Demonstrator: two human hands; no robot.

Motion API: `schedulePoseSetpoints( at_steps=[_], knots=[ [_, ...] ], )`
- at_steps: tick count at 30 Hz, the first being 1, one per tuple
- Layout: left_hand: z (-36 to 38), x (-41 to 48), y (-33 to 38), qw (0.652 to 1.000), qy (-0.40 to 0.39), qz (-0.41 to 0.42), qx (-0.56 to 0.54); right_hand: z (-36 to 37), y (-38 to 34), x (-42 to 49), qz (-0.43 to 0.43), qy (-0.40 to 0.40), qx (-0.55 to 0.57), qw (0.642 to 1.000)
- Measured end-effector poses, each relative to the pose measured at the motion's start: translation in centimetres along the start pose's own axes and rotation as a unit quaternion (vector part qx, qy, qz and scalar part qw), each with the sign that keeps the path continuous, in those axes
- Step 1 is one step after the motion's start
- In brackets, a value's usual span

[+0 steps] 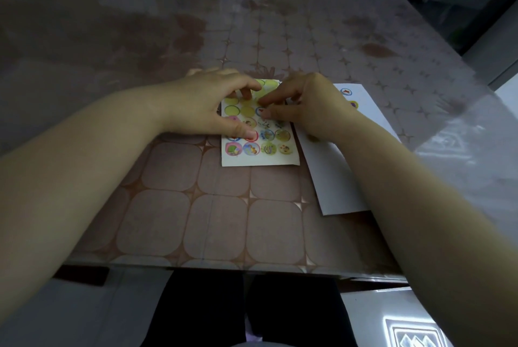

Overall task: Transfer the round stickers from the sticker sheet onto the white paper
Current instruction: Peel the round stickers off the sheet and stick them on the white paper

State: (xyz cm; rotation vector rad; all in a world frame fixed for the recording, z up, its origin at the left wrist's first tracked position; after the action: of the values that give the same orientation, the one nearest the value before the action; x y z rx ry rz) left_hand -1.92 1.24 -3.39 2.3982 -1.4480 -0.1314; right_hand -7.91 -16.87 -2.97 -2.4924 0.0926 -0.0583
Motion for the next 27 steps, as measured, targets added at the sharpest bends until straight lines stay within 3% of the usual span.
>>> schedulePoseSetpoints(
  at_steps=[6, 23, 27],
  knots=[
    [0.4, 0.0, -0.1, 1.0, -0.008, -0.014, 0.008, 0.1, -0.1, -0.2, -0.021, 0.005, -0.001, 1.0],
    [0.1, 0.1, 0.1, 1.0, -0.017, -0.017, -0.01, 0.0, -0.5, -0.8, 0.032, -0.028, 0.035, 0.999],
    [0.0, 0.0, 0.3, 0.999, -0.027, -0.02, -0.023, -0.6, 0.0, -0.9, 0.032, 0.008, 0.036, 0.999]
  ],
)
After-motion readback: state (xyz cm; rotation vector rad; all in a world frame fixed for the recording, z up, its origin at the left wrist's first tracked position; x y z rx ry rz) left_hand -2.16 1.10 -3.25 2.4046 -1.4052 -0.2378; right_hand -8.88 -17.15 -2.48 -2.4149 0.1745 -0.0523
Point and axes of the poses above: each hand's wrist, its own x-axis towards the middle knuckle, its own z-axis out of the palm, y = z × x, the point moved 1 cm from there along x, towards the middle knuckle, and after that the axes turned 7 degrees about z, right-handed, at the moved point
